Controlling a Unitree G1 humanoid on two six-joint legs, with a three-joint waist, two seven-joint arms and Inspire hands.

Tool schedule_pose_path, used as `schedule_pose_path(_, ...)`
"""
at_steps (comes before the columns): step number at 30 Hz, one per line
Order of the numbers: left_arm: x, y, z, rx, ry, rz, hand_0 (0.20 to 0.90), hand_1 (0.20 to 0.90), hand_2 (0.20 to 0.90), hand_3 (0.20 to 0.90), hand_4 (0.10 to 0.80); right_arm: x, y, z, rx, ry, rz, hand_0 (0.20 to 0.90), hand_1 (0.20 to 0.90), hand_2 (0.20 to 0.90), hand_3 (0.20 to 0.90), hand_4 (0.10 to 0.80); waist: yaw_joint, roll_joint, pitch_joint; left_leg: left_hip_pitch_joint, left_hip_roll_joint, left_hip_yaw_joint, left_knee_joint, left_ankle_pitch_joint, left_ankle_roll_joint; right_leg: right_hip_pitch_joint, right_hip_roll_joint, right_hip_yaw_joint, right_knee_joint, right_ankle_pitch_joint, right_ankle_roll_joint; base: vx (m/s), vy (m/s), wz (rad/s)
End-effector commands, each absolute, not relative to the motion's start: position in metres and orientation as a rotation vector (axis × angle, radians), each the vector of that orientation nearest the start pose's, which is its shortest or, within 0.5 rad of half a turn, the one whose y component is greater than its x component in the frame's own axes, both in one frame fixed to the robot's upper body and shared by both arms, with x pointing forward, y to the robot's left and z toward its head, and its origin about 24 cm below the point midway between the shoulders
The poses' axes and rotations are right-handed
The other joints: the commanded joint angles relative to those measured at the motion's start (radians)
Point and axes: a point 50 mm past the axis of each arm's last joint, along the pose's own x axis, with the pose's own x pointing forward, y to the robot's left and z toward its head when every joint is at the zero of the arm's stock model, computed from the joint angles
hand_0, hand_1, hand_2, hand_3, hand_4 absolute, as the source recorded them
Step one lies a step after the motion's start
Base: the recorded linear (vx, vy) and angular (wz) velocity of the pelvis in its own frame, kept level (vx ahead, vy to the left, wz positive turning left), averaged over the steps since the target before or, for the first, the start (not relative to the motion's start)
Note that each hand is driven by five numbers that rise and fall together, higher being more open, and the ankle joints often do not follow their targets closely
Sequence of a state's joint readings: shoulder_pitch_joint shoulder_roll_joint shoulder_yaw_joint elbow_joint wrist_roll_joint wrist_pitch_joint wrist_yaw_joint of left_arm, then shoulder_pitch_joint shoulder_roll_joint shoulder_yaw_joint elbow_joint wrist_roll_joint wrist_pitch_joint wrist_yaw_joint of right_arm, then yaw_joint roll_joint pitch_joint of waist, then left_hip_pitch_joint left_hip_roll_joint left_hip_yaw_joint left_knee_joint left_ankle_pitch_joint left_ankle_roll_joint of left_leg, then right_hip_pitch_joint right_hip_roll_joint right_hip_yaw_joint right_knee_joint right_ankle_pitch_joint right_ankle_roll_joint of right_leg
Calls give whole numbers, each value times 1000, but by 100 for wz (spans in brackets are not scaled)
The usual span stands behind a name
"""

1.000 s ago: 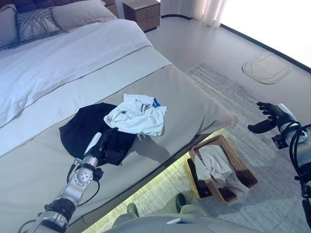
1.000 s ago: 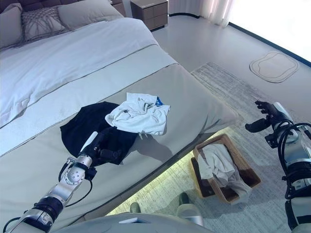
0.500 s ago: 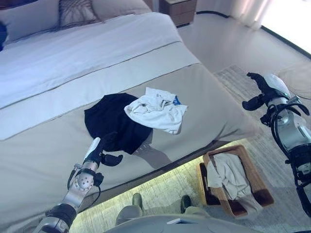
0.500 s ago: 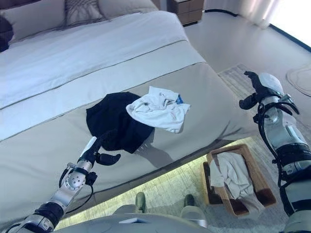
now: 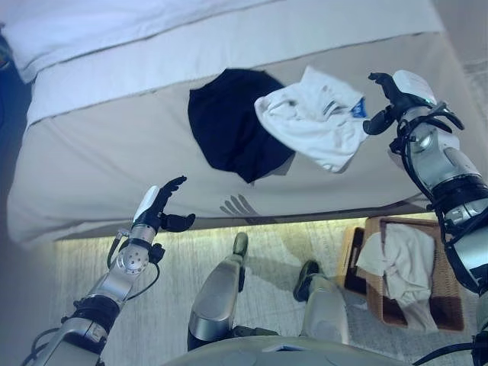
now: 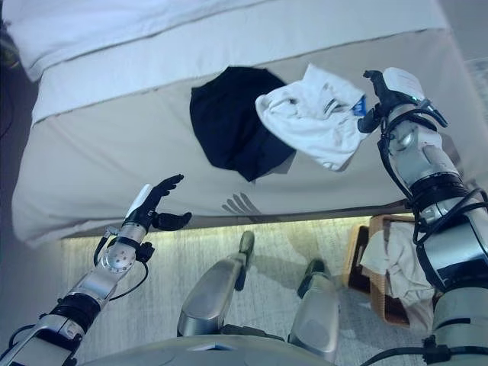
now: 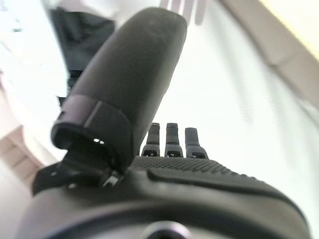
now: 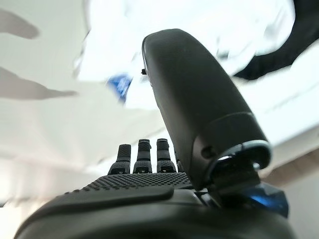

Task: Pick up the clothes from the bed and place them into the basket

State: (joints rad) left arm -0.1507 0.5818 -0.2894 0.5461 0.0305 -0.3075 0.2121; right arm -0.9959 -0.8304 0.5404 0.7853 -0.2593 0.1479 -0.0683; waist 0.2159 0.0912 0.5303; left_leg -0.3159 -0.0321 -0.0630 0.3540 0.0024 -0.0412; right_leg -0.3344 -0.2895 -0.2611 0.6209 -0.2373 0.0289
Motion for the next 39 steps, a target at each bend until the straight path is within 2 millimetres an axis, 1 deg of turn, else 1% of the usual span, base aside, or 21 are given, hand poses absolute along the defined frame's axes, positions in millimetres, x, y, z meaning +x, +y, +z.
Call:
schedule_pose_path(1, 259, 255, 32, 660, -64, 62, 900, 900, 900, 900, 800, 390, -270, 269, -1281, -170, -371, 900, 900, 900, 900, 800, 13, 19, -43, -70, -35, 36, 198, -160, 31, -18, 60, -36, 104, -24, -76, -118, -14, 21)
schedule_pose_path(3, 259, 256, 35, 668, -73, 78, 900, 900, 900, 900, 800, 392, -271, 272, -1280, -156, -385, 900, 900, 900, 900, 800, 28, 25, -13, -124, -52, 40, 264, -180, 42, -66, 45, -42, 180, -51, -87, -81, -40, 17)
schedule_pose_path(5, 257, 256, 35, 664, -81, 92, 900, 900, 900, 900, 800, 393, -272, 270, -1262, -133, -389, 900, 900, 900, 900, 800, 40, 27, -10, -174, -61, 43, 322, -198, 48, -108, 39, -46, 230, -69, -96, 2, -58, 27)
schedule_pose_path(6, 255, 256, 35, 662, -84, 95, 900, 900, 900, 900, 800, 394, -274, 267, -1253, -116, -390, 900, 900, 900, 900, 800, 47, 28, -10, -191, -66, 45, 369, -242, 49, -122, 38, -37, 269, -108, -91, 45, -80, 21)
schedule_pose_path(7, 255, 256, 37, 661, -94, 98, 900, 900, 900, 900, 800, 394, -276, 264, -1253, -98, -391, 900, 900, 900, 900, 800, 53, 31, -10, -216, -69, 46, 396, -253, 54, -145, 35, -41, 293, -117, -95, 45, -78, 9)
schedule_pose_path(11, 254, 254, 42, 651, -131, 100, 900, 900, 900, 900, 800, 397, -280, 256, -1284, -40, -382, 900, 900, 900, 900, 800, 67, 43, -10, -295, -78, 44, 471, -272, 65, -215, 35, -39, 352, -134, -104, -36, -46, 7)
schedule_pose_path(12, 255, 252, 47, 647, -161, 98, 900, 900, 900, 900, 800, 397, -282, 254, -1294, -12, -387, 900, 900, 900, 900, 800, 72, 50, -10, -337, -82, 43, 507, -280, 72, -256, 35, -37, 379, -139, -107, -79, -48, 10)
schedule_pose_path(16, 257, 246, 60, 620, -247, 107, 900, 900, 900, 900, 800, 399, -287, 252, -1309, 53, -411, 900, 900, 900, 900, 800, 79, 64, -10, -436, -87, 46, 607, -310, 89, -354, 34, -35, 447, -156, -115, -97, -37, 11)
schedule_pose_path(18, 257, 244, 62, 617, -266, 108, 900, 900, 900, 900, 800, 399, -289, 252, -1309, 74, -415, 900, 900, 900, 900, 800, 81, 67, -10, -460, -87, 45, 633, -319, 94, -378, 35, -32, 465, -162, -117, -69, -15, 5)
schedule_pose_path(20, 259, 240, 68, 608, -303, 110, 900, 900, 900, 900, 800, 400, -292, 254, -1307, 124, -410, 900, 900, 900, 900, 800, 85, 72, -10, -514, -89, 41, 705, -342, 102, -432, 38, -29, 513, -177, -121, -77, -6, -1)
schedule_pose_path(21, 260, 240, 71, 602, -317, 118, 900, 900, 900, 900, 800, 400, -294, 256, -1310, 127, -413, 825, 825, 825, 812, 712, 86, 75, -10, -535, -89, 38, 732, -351, 108, -452, 41, -25, 534, -185, -124, -42, 11, -6)
schedule_pose_path(22, 260, 240, 72, 600, -320, 120, 900, 900, 900, 900, 800, 400, -294, 257, -1309, 125, -414, 524, 524, 524, 461, 361, 86, 75, -10, -538, -89, 38, 735, -353, 109, -455, 41, -24, 538, -186, -124, -41, 22, -8)
schedule_pose_path(23, 260, 240, 74, 585, -327, 129, 900, 900, 900, 900, 800, 399, -295, 258, -1301, 113, -420, 300, 300, 300, 200, 100, 87, 76, -10, -557, -90, 35, 764, -364, 114, -476, 45, -19, 561, -195, -124, -42, 10, -6)
schedule_pose_path(26, 260, 240, 74, 592, -324, 129, 900, 900, 900, 900, 800, 399, -297, 260, -1335, 112, -425, 300, 300, 300, 200, 100, 86, 73, -10, -585, -89, 23, 810, -380, 116, -503, 55, -12, 601, -213, -125, -36, 3, -5)
schedule_pose_path(28, 260, 243, 74, 599, -319, 135, 900, 900, 900, 900, 800, 398, -299, 265, -1342, 111, -437, 300, 300, 300, 200, 100, 86, 66, -10, -594, -89, 16, 832, -388, 119, -509, 59, -17, 616, -218, -124, 0, 0, 0)
schedule_pose_path(31, 258, 243, 73, 604, -323, 129, 900, 900, 900, 900, 800, 394, -306, 273, -1348, 105, -482, 300, 300, 300, 200, 100, 89, 60, -10, -611, -88, 9, 868, -397, 122, -520, 56, -30, 637, -221, -121, -32, -13, -5)
schedule_pose_path(34, 256, 244, 71, 612, -318, 127, 900, 900, 900, 900, 800, 392, -310, 280, -1340, 100, -511, 300, 300, 300, 200, 100, 90, 57, -10, -602, -86, 6, 866, -398, 121, -510, 56, -33, 632, -219, -120, -4, -3, -1)
schedule_pose_path(36, 254, 247, 69, 617, -303, 126, 900, 900, 900, 900, 800, 390, -314, 285, -1333, 97, -521, 300, 300, 300, 200, 100, 85, 53, -10, -581, -81, 7, 855, -393, 116, -487, 58, -31, 614, -212, -118, 0, 0, 0)
schedule_pose_path(39, 252, 250, 68, 621, -290, 122, 900, 900, 900, 900, 800, 388, -316, 286, -1330, 98, -519, 300, 300, 300, 200, 100, 78, 46, -10, -550, -74, 12, 832, -386, 110, -452, 62, -27, 583, -201, -117, 6, 8, -1)
